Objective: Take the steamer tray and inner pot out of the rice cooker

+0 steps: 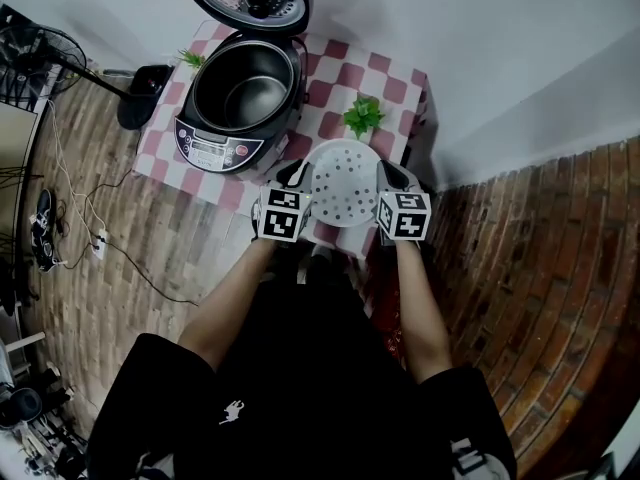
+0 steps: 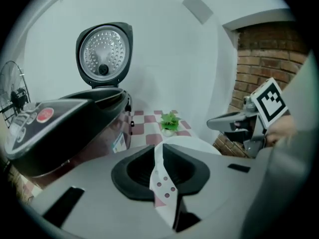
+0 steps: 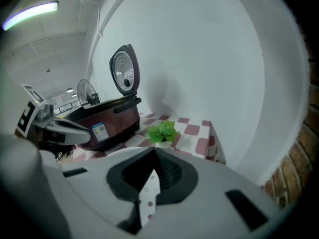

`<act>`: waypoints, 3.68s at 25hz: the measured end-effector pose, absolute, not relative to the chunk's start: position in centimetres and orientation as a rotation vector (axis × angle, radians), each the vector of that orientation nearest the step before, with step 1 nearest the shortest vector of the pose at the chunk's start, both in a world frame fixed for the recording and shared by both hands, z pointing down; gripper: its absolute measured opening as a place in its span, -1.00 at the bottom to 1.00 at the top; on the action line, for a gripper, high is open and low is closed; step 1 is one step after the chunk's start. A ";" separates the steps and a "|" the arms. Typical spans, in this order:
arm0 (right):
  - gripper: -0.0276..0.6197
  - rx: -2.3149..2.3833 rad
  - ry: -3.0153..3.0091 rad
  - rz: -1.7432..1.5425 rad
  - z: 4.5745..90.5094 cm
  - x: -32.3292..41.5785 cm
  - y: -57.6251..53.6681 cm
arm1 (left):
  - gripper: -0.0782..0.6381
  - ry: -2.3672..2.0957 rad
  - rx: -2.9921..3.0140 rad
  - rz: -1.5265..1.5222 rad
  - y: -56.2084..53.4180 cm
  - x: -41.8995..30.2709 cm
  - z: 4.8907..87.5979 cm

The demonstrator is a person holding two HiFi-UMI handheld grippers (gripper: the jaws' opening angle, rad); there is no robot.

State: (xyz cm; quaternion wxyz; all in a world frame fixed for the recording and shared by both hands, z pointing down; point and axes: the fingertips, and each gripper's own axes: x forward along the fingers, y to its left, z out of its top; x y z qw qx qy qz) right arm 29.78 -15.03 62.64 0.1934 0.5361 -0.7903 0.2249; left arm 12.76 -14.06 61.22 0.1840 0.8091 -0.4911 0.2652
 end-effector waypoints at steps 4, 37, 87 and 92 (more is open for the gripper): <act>-0.91 1.504 -2.275 0.605 60.3 28.7 -15.5 | -0.73 -1.424 2.311 0.690 -14.1 12.2 58.6; -0.91 1.434 -2.513 0.387 46.7 16.8 -21.3 | -0.77 -1.601 2.439 0.481 -19.4 -0.5 45.0; -0.51 1.121 -2.156 0.125 53.5 8.0 -37.2 | -0.22 -1.455 2.349 0.972 -34.7 -11.0 52.2; -0.20 1.022 -2.113 0.114 54.4 7.3 -37.7 | -0.14 -1.383 2.380 1.192 -35.8 -10.2 52.3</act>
